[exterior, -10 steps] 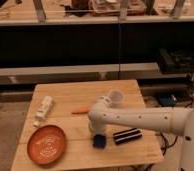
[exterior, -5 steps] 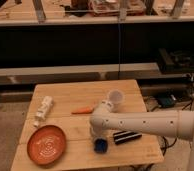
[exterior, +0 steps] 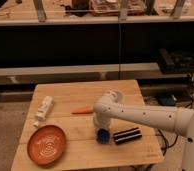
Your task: Wipe the white sponge on the table
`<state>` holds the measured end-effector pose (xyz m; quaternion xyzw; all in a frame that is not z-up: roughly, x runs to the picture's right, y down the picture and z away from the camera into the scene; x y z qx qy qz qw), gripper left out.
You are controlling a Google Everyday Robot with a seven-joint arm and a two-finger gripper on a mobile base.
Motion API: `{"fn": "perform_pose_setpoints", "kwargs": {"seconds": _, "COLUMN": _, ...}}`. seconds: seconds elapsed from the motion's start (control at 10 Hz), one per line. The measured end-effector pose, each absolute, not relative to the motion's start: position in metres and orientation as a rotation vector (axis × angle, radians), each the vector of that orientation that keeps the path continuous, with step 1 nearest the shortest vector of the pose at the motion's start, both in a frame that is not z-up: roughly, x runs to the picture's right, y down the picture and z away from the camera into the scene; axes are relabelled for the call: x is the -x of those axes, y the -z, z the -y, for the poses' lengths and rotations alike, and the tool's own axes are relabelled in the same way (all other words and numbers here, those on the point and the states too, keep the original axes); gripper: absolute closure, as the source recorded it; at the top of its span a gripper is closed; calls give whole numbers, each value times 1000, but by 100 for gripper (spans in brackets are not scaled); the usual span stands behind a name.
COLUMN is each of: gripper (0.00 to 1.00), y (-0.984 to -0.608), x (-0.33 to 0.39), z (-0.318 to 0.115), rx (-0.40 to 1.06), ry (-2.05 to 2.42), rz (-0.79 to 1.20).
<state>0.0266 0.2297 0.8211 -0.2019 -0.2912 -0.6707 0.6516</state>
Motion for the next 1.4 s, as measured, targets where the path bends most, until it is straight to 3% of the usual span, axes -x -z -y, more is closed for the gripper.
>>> {"fn": "perform_pose_setpoints", "kwargs": {"seconds": 0.4, "gripper": 99, "y": -843, "x": -18, "z": -198, "rx": 445, "ry": 1571, "rz": 673}}
{"fn": "perform_pose_setpoints", "kwargs": {"seconds": 1.4, "gripper": 99, "y": -847, "x": 2, "z": -184, "rx": 450, "ry": 1623, "rz": 698}}
